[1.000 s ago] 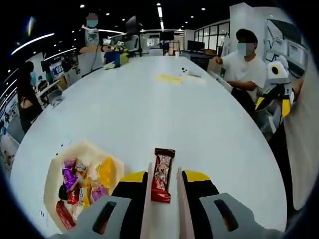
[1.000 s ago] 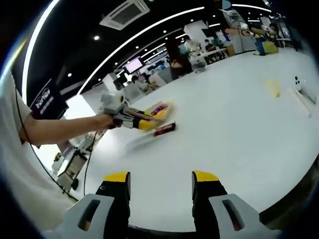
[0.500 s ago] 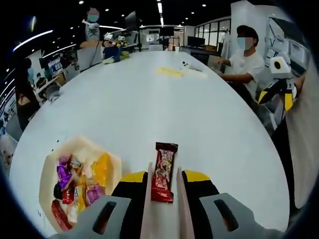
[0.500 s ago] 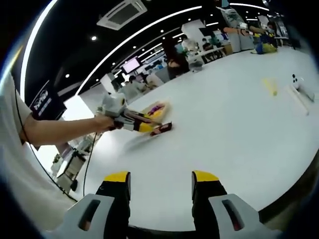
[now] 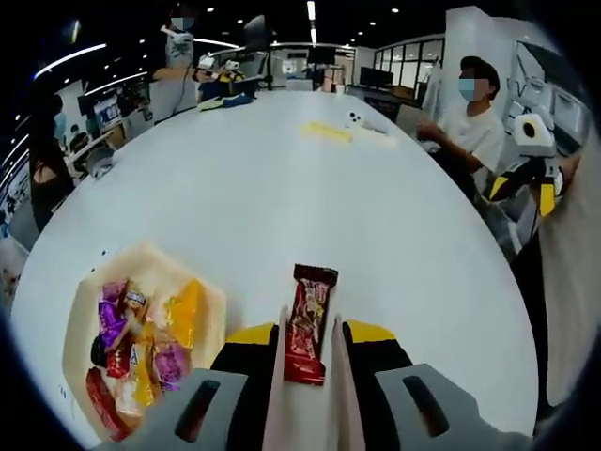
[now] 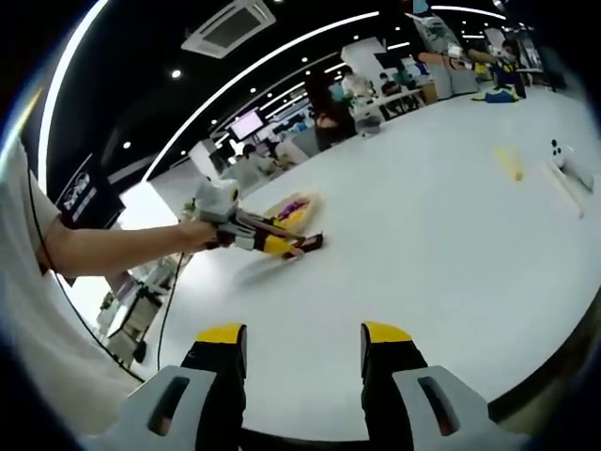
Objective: Place the target food into the container with the food tongs after gripping and lifting it, then release it inside without dropping or visibly crushing the food.
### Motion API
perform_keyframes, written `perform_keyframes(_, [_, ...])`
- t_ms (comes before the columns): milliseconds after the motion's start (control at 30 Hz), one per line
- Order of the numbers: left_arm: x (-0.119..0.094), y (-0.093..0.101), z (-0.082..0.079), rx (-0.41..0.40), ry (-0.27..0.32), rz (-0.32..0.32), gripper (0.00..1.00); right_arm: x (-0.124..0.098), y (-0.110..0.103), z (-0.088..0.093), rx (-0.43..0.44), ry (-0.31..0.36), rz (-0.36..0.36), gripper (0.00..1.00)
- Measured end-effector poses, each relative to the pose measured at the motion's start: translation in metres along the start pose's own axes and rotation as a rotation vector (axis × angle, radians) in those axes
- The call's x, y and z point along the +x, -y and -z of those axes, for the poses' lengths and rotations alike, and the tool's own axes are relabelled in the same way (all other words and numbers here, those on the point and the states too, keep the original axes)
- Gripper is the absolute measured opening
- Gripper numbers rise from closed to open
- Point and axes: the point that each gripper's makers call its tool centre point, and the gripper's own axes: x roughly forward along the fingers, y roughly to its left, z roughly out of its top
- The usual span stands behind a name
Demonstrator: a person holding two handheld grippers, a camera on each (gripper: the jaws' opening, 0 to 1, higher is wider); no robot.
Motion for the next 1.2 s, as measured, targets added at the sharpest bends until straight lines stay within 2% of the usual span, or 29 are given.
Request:
perform_keyframes(200, [0.000, 0.000, 0.006, -0.049, 0.003, -0.004, 0.24, 0.000, 0.000, 0.001, 0.005, 0.000, -0.003, 0.49])
perform_keyframes(233, [0.000, -0.001, 0.007, -0.088, 0.006, -0.019, 0.23, 0.000, 0.001, 0.001, 0.007, 0.001, -0.003, 0.49])
perform_keyframes(267, [0.000, -0.004, 0.014, -0.106, -0.024, -0.038, 0.22, 0.000, 0.001, 0.001, 0.008, 0.000, -0.004, 0.49])
perform_keyframes(300, [0.001, -0.002, 0.015, -0.096, -0.021, -0.035, 0.21, 0.000, 0.001, 0.001, 0.008, -0.001, -0.005, 0.49])
perform_keyframes(600, [0.000, -0.004, 0.013, -0.140, 0.014, -0.085, 0.19, -0.001, -0.002, 0.001, -0.009, -0.015, -0.018, 0.48])
perform_keyframes(800, [-0.002, 0.003, 0.009, -0.186, 0.034, -0.096, 0.19, -0.001, -0.001, -0.001, -0.003, -0.010, -0.021, 0.48])
perform_keyframes(933, [-0.008, 0.005, 0.005, -0.219, 0.066, -0.113, 0.18, 0.001, -0.005, -0.002, -0.011, -0.012, -0.035, 0.47])
perform_keyframes(1200, [-0.025, 0.013, 0.007, -0.275, 0.097, -0.155, 0.18, 0.004, -0.011, -0.003, -0.014, -0.012, -0.064, 0.47])
